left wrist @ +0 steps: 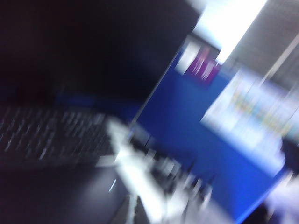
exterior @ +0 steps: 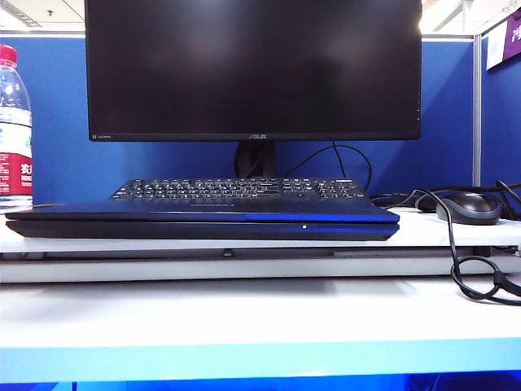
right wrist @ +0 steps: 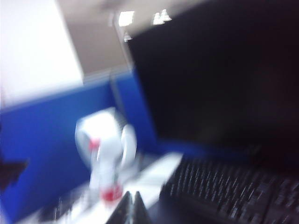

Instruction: Open the lid of the black laptop.

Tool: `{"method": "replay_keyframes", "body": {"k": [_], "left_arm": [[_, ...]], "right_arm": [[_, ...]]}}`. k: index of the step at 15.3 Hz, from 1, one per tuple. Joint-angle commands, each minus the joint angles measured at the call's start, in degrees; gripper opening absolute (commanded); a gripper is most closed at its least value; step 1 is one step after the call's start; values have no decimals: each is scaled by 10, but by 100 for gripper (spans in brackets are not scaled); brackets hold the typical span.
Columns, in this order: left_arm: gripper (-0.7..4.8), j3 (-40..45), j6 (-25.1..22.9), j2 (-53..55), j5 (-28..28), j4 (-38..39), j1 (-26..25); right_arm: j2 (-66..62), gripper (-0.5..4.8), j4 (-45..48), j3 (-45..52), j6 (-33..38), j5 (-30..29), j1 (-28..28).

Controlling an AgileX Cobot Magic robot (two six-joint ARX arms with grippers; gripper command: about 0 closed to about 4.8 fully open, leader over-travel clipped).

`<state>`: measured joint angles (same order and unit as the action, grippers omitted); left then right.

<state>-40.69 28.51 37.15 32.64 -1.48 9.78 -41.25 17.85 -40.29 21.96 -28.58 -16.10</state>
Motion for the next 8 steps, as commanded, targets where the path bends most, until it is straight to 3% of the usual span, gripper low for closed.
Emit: {"method": "replay_keyframes", "body": {"k": [1,3,5,6,8], "left_arm": [[-3,7,-139,1,-94,55,78],[-3,40,-145,0,-112,24,144],[-3,97,-120,0,-193,24,204],[-4,121,-112,-1,-221,30,213],[-4,153,-108,-2,-223,36,213]], "right_arm": [[-36,-1,-40,-2,-126,151,-151],[-66,-1,-28,12,-167,245,-256],[-106,-1,9,52,-162,304,-334],[-121,-1,9,66,-158,306,-349],[-132,-1,18,91,-145,313,-361]]}}
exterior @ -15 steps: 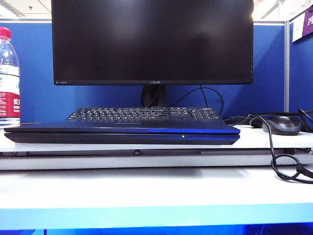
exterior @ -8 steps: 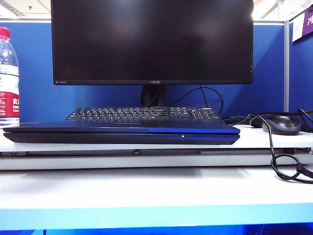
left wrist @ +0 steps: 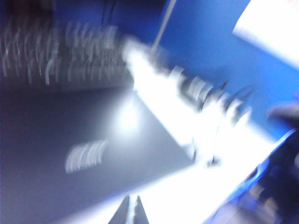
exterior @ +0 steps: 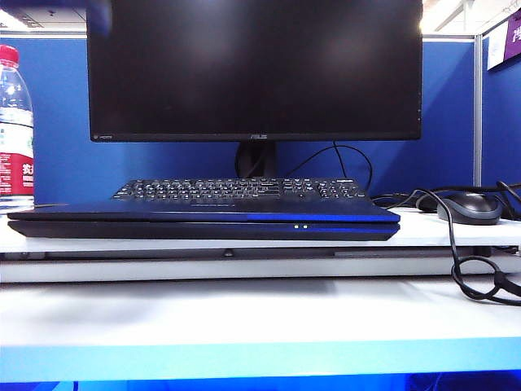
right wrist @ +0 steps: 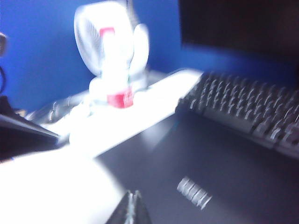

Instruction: Open the lid of the black laptop.

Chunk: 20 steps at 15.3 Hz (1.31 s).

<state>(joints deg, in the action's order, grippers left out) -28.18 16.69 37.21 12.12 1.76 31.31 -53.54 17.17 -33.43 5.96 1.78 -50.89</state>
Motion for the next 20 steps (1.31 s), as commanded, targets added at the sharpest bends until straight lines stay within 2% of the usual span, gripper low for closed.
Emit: {"method": "replay_keyframes", "body": {"k": [1,4,6,10,13,17,20], "left_arm": [[-4,50,20,-3,-21,4,-3],[-4,95,24,-2,-40,7,-3],[-4,111,22,-1,-72,7,-3],[-4,120,13,37,-100,3,-3],[-4,120,13,76,-111,-38,-3],[-4,120,13,139,-113,-88,-3],[-4,120,13,190,-106,-129,-3]], "right_arm": [[-10,-1,37,42,27,9,-12],[-11,-1,47,105,64,13,-12],[-24,-1,78,139,88,13,-13],[-117,-1,115,143,92,26,-9],[-176,-1,178,143,104,32,10],[-186,-1,183,140,110,20,46],[-186,-1,182,140,110,22,46]]}}
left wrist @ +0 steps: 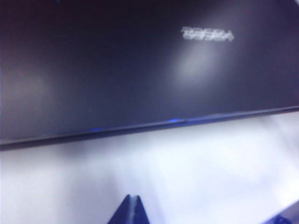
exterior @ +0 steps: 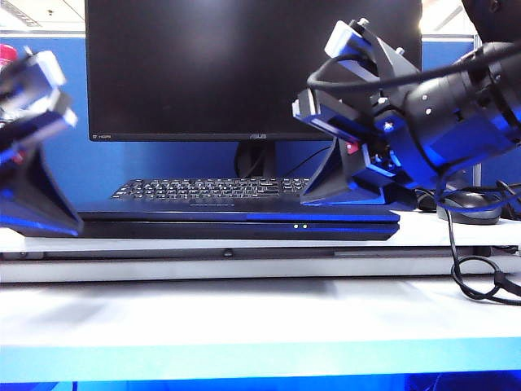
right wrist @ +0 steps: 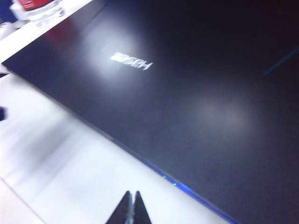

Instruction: Open the lid of the black laptop.

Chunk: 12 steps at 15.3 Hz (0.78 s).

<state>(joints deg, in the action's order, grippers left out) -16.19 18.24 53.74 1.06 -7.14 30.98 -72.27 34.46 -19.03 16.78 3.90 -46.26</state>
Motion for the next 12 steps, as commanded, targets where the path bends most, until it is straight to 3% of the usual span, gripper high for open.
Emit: {"method": "replay_keyframes", "body": {"k": [1,12], "left_arm": [[-4,0,-3,33,7,-56,0],[-4,0,-44,72,16,-105,-1]], "right_arm": [[1,-1,9,-4,1,1,0],[-28,-1,14,-4,-1,19,19]]}}
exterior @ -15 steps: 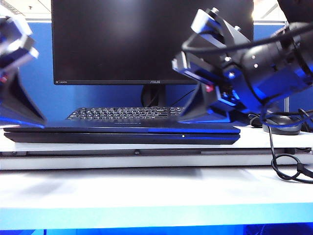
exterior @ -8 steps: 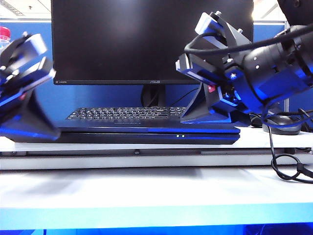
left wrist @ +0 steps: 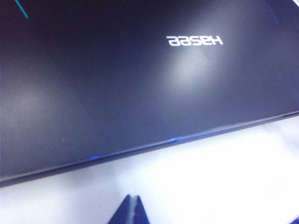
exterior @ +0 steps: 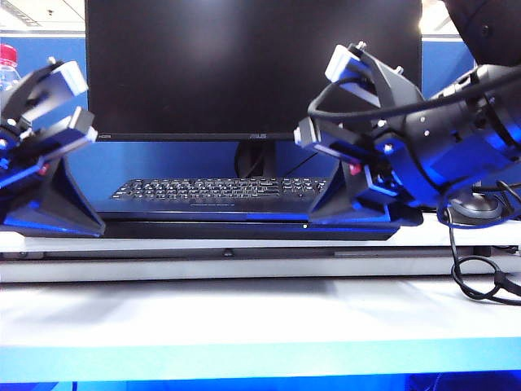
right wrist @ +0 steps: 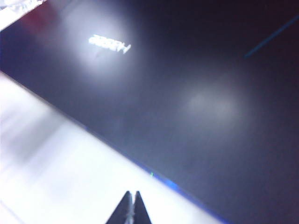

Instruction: Open the lid of the black laptop.

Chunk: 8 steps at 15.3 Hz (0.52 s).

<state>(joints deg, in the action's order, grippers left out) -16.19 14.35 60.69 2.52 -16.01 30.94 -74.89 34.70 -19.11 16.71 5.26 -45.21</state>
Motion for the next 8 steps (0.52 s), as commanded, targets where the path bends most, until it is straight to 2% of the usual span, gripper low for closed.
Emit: {"method": "replay_keyframes", "body": {"k": [1,4,8], "left_arm": [[-4,0,-5,4,1,-22,0],[-4,0,-7,5,0,-35,0],[-4,0,-11,12,0,-35,-1]], "right_arm": [[-3,-1,12,-3,-1,5,23],[-3,-1,17,-3,-1,-17,49],[-6,-1,16,-3,-1,-25,46]]}}
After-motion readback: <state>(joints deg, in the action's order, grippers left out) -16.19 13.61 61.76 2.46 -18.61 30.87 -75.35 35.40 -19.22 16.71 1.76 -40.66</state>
